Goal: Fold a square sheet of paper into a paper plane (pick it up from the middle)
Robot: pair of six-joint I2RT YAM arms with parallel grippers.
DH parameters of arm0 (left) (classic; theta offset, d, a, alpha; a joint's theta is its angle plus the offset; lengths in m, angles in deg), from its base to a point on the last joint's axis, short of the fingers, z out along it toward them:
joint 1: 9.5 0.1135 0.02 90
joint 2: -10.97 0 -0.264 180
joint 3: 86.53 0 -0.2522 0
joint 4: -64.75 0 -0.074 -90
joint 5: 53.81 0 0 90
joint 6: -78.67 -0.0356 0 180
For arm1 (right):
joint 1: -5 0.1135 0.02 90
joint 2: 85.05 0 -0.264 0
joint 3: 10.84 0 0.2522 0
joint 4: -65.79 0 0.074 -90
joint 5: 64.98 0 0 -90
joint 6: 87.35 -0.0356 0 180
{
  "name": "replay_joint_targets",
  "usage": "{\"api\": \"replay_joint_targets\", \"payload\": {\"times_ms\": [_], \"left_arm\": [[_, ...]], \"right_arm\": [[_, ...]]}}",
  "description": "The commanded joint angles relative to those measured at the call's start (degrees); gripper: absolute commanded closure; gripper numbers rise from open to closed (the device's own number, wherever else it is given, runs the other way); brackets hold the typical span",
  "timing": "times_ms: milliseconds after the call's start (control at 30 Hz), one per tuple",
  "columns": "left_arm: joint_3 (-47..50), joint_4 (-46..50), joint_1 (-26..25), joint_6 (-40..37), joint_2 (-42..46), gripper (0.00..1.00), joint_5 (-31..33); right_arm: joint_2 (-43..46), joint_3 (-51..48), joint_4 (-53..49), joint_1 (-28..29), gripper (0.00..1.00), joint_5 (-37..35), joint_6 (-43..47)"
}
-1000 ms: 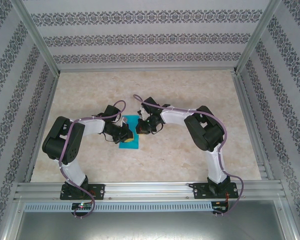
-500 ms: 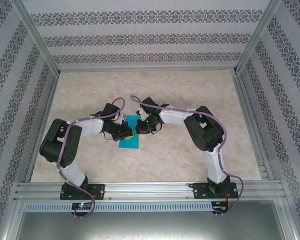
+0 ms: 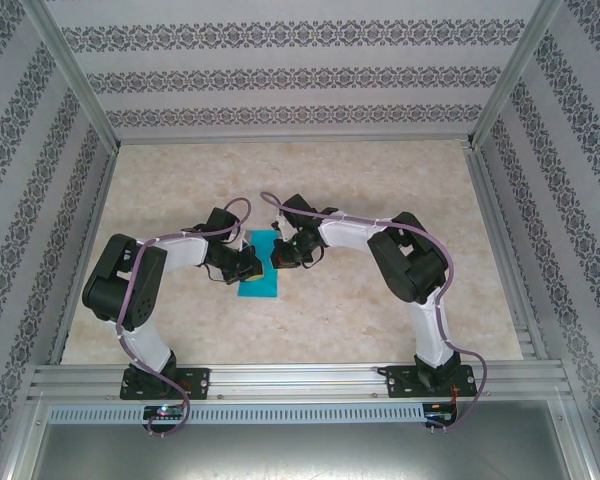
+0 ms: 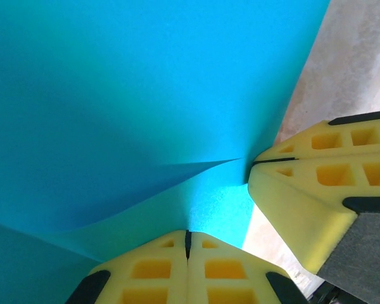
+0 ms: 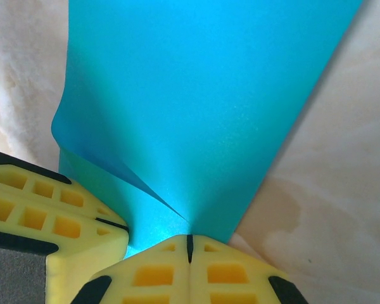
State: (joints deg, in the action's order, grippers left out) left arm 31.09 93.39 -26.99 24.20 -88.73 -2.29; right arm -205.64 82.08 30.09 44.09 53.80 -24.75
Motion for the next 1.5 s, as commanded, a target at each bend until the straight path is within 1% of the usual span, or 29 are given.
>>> {"api": "replay_joint_targets", "payload": {"times_ms": [0,133,200,267,333,400,533,667,867,967,1100,1200,1333,1467], "left_arm": [[2.1,6.1,0.8,-1.9,-2.3,0.95,4.8],[3.7,6.0,0.8,-1.9,-3.0,0.98,4.8],[4.5,5.6,0.8,-1.9,-3.0,1.0,4.8],[5.0,5.3,0.8,-2.0,-3.0,1.0,4.9],[5.3,4.8,0.8,-2.1,-3.1,1.0,4.9],[5.7,4.1,0.8,-1.8,-3.2,1.0,4.7],[6.2,2.9,0.8,-1.5,-3.5,1.0,4.4],[6.6,1.4,0.7,-1.3,-3.3,1.0,4.0],[7.0,-0.6,0.8,-2.7,-4.1,1.0,3.2],[8.1,-2.9,0.7,-2.2,-4.4,1.0,2.9],[9.6,-4.2,0.8,-1.8,-3.6,1.0,4.2],[10.3,-5.7,0.8,-1.6,-3.8,1.0,3.8],[12.1,-8.9,0.7,-1.6,-4.4,1.0,2.5],[12.8,-9.6,0.7,-2.0,-4.3,1.0,2.5]], "right_arm": [[-3.4,-1.2,-8.2,-0.1,0.98,-8.1,1.7],[-0.1,1.8,-6.0,0.0,0.97,-2.5,-2.3],[2.0,3.1,-4.1,0.5,0.97,-1.0,-4.9],[4.6,3.1,-2.7,1.0,0.96,-1.7,-6.8],[7.8,0.9,-0.6,1.2,0.97,-2.4,-9.0],[10.6,-2.5,1.5,1.7,1.0,-3.0,-11.4],[15.0,-10.9,6.0,4.0,1.0,-4.7,-17.3],[17.9,-16.4,11.6,6.8,1.0,-6.0,-23.6],[16.9,-17.3,15.5,10.3,1.0,-11.4,-29.7],[16.4,-18.4,18.1,11.4,1.0,-14.2,-33.7],[14.8,-19.9,21.3,11.8,1.0,-14.0,-37.7],[13.3,-19.4,23.0,11.8,1.0,-12.8,-39.0],[11.7,-18.2,23.8,12.1,1.0,-11.7,-39.0],[11.6,-18.6,23.1,12.1,1.0,-13.2,-39.2]]}}
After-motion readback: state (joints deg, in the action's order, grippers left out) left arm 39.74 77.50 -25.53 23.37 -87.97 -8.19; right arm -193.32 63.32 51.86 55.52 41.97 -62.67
